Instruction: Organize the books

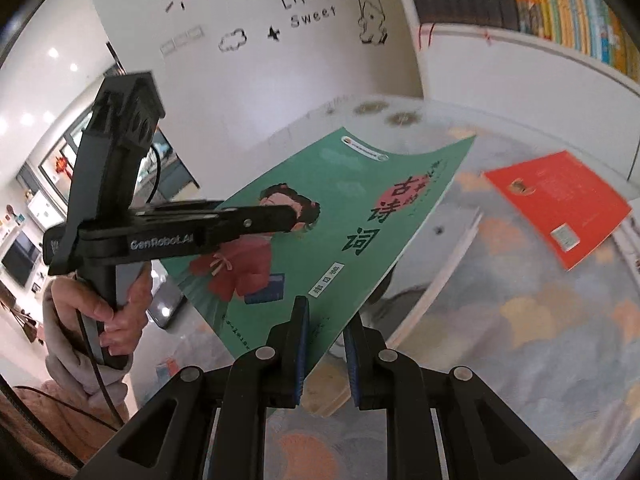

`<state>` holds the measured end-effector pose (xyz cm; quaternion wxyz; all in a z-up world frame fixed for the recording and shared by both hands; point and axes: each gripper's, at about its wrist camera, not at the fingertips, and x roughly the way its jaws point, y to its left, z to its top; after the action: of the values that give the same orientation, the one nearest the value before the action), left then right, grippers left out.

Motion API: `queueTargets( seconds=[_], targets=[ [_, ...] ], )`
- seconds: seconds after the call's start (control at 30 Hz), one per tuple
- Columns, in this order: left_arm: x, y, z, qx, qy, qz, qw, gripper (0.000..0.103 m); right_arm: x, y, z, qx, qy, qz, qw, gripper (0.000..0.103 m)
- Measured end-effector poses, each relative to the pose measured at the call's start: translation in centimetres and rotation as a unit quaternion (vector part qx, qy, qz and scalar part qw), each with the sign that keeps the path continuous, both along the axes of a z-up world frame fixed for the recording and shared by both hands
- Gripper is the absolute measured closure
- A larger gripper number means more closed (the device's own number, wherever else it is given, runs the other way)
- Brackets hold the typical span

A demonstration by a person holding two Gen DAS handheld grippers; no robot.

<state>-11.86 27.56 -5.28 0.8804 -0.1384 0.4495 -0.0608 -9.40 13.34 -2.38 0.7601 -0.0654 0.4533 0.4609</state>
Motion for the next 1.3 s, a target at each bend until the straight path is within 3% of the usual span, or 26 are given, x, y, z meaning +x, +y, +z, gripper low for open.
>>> queueTargets(
  seconds=[0.13,0.33,0.67,0.87,0.97,1.0,1.13,1.3],
  targets=[
    [0.2,0.4,-1.3,-0.006,0.006,-0.004,1.0,0.069,0.2,0.2,-1.4,-0.001,0.018,-0.017,1.0,0.088],
    [0.6,1.1,-2.2,0.004,0.006,-0.004,1.0,0.069,-0.1,0.6,-2.6,-0.006,0.006,-0.039,0.999,0.087],
    [0.5,-0.2,-2.2,0.068,-0.005,0.001,0.9977,0.064,0.2,0.3,-3.4,0.009,0.027,-0.052,0.998,0.086],
    [0.6,-0.3,-2.1,0.072,-0.002,0.004,0.9974,0.063,0.3,0.2,-3.5,0.014,0.034,-0.058,0.998,0.086],
    [0.5,0.2,-1.9,0.071,-0.001,0.023,0.9972,0.061,0.4,0.1,-3.5,0.014,0.036,-0.059,0.997,0.085],
    [0.4,0.5,-1.8,0.086,0.002,0.04,0.9954,0.059,0.4,0.1,-3.5,0.014,0.035,-0.06,0.997,0.085],
    [0.5,1.3,-2.5,0.087,0.015,0.051,0.9948,0.057,0.2,0.1,-3.6,0.015,0.031,-0.061,0.998,0.081],
    [-0.2,2.2,-1.7,0.091,0.007,0.083,0.9924,0.057,0.4,-0.1,-3.2,0.009,0.055,-0.06,0.997,0.067]
  ],
)
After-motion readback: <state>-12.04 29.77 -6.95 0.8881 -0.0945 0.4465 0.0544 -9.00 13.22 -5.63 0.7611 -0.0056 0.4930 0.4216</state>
